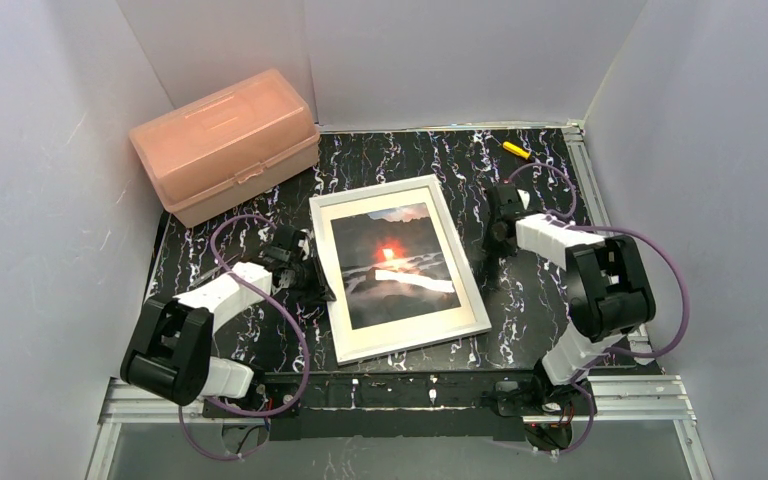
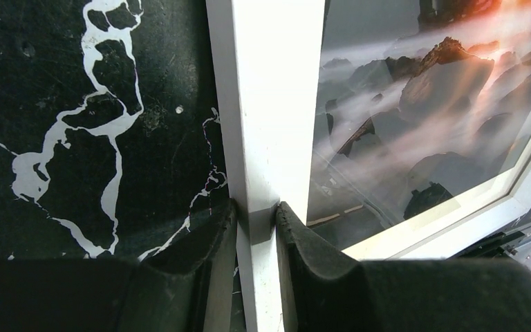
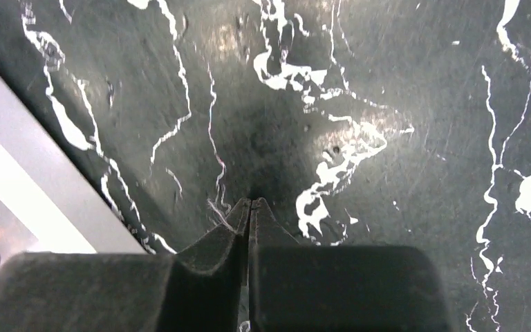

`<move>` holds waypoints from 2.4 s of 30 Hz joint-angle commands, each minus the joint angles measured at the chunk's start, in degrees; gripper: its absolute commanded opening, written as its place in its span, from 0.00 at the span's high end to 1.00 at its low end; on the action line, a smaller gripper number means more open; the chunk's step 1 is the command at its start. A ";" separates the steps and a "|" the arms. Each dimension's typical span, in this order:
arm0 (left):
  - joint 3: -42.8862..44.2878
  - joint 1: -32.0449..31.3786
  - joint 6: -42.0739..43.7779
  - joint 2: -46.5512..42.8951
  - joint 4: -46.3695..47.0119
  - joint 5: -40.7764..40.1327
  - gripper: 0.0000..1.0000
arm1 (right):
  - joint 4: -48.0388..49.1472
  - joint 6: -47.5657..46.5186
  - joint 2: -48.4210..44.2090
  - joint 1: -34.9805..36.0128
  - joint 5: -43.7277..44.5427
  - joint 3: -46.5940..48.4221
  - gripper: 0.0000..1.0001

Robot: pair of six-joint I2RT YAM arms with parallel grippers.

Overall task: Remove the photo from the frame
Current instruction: Turn over the photo frame at the center of the board, then adjust the photo frame at the center of the board.

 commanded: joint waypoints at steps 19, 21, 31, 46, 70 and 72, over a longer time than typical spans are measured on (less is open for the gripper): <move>16.92 -3.86 8.77 15.81 -7.70 -7.48 1.00 | 11.75 -7.24 -11.12 -0.55 -20.28 -10.14 0.38; 19.80 -4.01 10.32 17.87 -8.81 -7.24 1.00 | 11.64 -7.05 -10.15 -0.62 -19.56 -10.13 0.38; 30.34 -3.96 16.43 26.26 -9.41 -4.24 1.00 | 11.05 -4.39 -10.67 -0.50 -18.96 -13.06 0.44; 34.91 -8.45 13.82 25.31 -12.38 -6.60 1.00 | 6.31 -2.10 -22.12 -0.49 -18.51 -21.10 0.58; 19.74 -8.35 6.75 3.86 -7.47 -12.43 0.40 | -0.10 -11.63 -19.99 -0.10 -11.90 -4.48 0.22; 18.02 -8.34 5.66 3.45 -4.46 -14.52 0.33 | 0.46 -12.22 -17.37 -0.05 -11.86 -2.89 0.25</move>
